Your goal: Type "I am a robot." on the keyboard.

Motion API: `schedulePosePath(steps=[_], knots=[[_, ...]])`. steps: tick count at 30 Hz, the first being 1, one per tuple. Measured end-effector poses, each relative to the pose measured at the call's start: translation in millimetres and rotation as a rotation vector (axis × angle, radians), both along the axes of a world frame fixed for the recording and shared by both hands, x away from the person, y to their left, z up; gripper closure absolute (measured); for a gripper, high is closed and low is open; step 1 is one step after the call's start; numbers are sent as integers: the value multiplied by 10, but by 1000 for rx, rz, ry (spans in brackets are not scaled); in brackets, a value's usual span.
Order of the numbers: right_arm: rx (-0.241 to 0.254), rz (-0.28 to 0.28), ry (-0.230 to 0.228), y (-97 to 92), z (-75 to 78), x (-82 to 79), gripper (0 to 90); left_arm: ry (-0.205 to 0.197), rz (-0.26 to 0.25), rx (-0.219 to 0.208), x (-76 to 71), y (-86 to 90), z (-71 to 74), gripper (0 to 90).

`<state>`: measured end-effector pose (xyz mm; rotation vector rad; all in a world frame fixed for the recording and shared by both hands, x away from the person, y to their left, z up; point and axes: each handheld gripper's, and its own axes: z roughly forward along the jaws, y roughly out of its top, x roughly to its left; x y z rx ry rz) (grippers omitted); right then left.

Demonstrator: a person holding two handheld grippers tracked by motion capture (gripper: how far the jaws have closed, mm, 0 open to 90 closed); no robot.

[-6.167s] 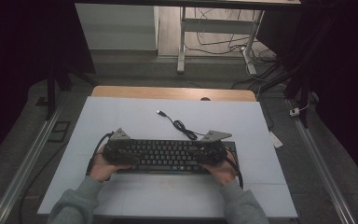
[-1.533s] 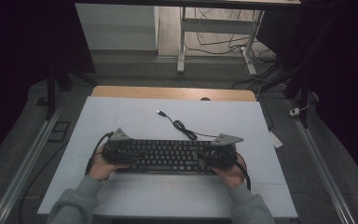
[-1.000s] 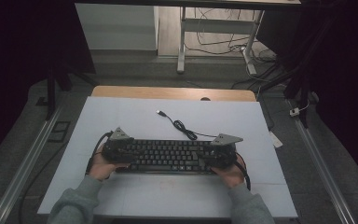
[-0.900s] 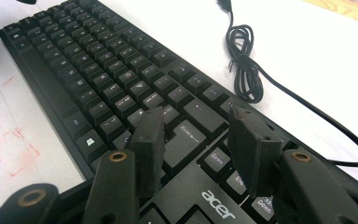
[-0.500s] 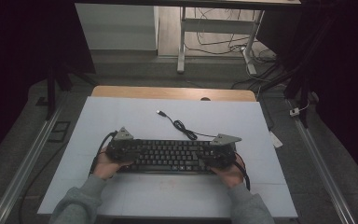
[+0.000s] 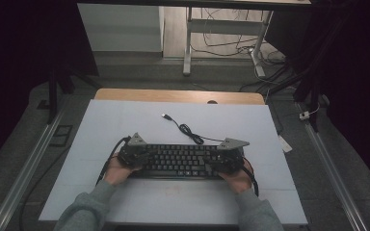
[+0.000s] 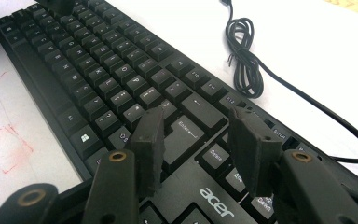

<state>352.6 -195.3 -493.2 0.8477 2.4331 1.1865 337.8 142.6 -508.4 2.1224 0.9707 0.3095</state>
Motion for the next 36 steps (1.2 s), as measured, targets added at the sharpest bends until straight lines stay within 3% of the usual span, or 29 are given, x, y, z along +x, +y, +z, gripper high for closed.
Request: schedulePosePath(steps=[21, 31, 36], knots=[[-8, 1, 4, 10, -13, 8, 558, 26, -3, 44, 63, -117, -117, 887], [-9, 1, 3, 11, -14, 7, 557, 36, -2, 46, 75, -118, -146, 887], [-8, 0, 5, 11, -12, 6, 557, 19, 6, 41, 59, -108, -113, 886]])
